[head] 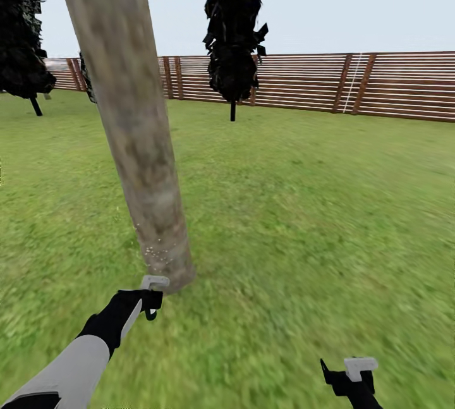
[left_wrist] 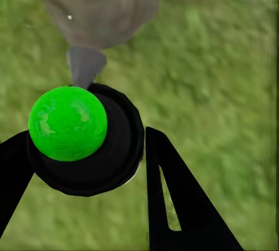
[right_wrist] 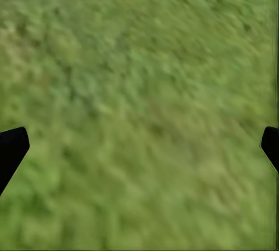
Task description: In the garden, pick up the pesticide atomizer on the floor and spray pesticide onto both trees until each tree trunk is fully covered.
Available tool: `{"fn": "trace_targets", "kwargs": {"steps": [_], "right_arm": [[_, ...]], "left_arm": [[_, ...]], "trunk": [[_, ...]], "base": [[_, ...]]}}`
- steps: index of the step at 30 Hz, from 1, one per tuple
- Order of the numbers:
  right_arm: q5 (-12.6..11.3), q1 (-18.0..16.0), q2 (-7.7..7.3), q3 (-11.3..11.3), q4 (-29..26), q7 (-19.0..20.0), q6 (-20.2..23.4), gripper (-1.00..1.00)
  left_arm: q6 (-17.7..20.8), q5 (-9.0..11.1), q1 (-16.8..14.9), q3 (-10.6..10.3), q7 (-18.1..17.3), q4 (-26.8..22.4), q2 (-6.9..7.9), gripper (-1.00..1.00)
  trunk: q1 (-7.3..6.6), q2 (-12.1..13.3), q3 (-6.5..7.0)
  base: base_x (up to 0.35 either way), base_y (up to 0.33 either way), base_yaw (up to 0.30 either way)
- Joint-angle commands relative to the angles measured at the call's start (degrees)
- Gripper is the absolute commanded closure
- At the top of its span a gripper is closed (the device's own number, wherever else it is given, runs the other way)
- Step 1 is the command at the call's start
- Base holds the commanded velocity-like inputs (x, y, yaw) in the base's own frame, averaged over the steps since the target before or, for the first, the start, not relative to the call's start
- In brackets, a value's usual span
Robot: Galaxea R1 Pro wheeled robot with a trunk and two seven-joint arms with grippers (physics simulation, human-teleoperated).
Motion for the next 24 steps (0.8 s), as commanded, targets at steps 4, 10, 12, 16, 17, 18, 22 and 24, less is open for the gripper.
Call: {"fn": "trace_targets", "kwargs": {"steps": [4,10,12,16,17,18,22,24], "right_arm": [[0.0,0.0,0.0,0.0,0.0,0.0,0.0,-1.0],[0.0,0.0,0.0,0.0,0.0,0.0,0.0,-1.0],[0.0,0.0,0.0,0.0,0.0,0.0,0.0,-1.0],[0.0,0.0,0.0,0.0,0.0,0.0,0.0,-1.0],[0.0,0.0,0.0,0.0,0.0,0.0,0.0,-1.0],[0.0,0.0,0.0,0.0,0.0,0.0,0.0,-1.0],[0.0,0.0,0.0,0.0,0.0,0.0,0.0,-1.0],[0.0,0.0,0.0,0.0,0.0,0.0,0.0,-1.0]], "left_arm": [[0.0,0.0,0.0,0.0,0.0,0.0,0.0,1.0],[0.0,0.0,0.0,0.0,0.0,0.0,-0.17,1.0],[0.0,0.0,0.0,0.0,0.0,0.0,-0.28,1.0],[0.0,0.0,0.0,0.0,0.0,0.0,-0.34,1.0],[0.0,0.0,0.0,0.0,0.0,0.0,-0.35,1.0],[0.0,0.0,0.0,0.0,0.0,0.0,-0.35,1.0],[0.0,0.0,0.0,0.0,0.0,0.0,-0.3,1.0],[0.0,0.0,0.0,0.0,0.0,0.0,-0.31,1.0]], "trunk": [[0.0,0.0,0.0],[0.0,0.0,0.0],[0.0,0.0,0.0],[0.0,0.0,0.0],[0.0,0.0,0.0],[0.0,0.0,0.0],[0.0,0.0,0.0],[0.0,0.0,0.0]], "base": [[0.0,-0.275,0.174],[0.0,-0.275,0.264],[0.0,-0.275,0.269],[0.0,-0.275,0.269],[0.0,-0.275,0.269],[0.0,-0.275,0.269],[0.0,-0.275,0.141],[0.0,-0.275,0.023]]}}
